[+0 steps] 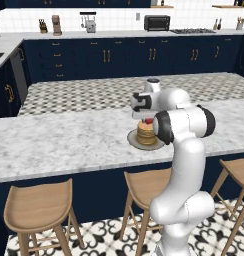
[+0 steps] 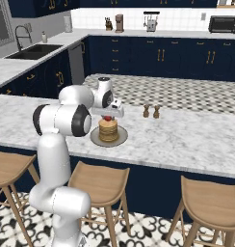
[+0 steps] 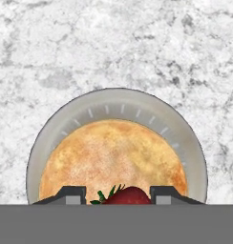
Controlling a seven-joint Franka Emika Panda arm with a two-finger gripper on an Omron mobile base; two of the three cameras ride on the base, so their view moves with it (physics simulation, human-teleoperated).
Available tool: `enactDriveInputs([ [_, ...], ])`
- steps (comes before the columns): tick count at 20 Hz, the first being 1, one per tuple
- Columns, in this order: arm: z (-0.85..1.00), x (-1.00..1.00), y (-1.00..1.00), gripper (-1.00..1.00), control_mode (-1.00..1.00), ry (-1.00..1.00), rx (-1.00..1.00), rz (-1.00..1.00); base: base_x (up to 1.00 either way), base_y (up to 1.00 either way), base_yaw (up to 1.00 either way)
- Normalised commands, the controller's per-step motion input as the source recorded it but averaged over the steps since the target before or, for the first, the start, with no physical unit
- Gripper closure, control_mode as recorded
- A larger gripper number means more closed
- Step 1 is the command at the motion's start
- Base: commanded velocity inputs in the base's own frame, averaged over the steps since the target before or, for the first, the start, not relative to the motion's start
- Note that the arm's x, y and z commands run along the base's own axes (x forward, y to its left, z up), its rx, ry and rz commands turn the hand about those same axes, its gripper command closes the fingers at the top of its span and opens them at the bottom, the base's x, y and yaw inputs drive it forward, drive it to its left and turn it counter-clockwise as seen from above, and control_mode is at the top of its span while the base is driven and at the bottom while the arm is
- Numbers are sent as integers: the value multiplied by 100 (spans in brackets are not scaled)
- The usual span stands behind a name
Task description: Take the strawberry from the fridge and place it on top of the pancake, located on the dining counter.
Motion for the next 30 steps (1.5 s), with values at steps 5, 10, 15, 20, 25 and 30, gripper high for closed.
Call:
enactDriveInputs([
  [5, -14, 0, 0, 100, -100, 0, 0, 0, 0, 0, 0],
  [10, -11, 0, 0, 100, -100, 0, 0, 0, 0, 0, 0],
  [15, -9, 0, 0, -100, -100, 0, 0, 0, 0, 0, 0],
  [20, 0, 0, 0, -100, -100, 0, 0, 0, 0, 0, 0],
  [25, 8, 0, 0, -100, -100, 0, 0, 0, 0, 0, 0],
  [30, 65, -12, 0, -100, -100, 0, -6, 1, 0, 0, 0],
])
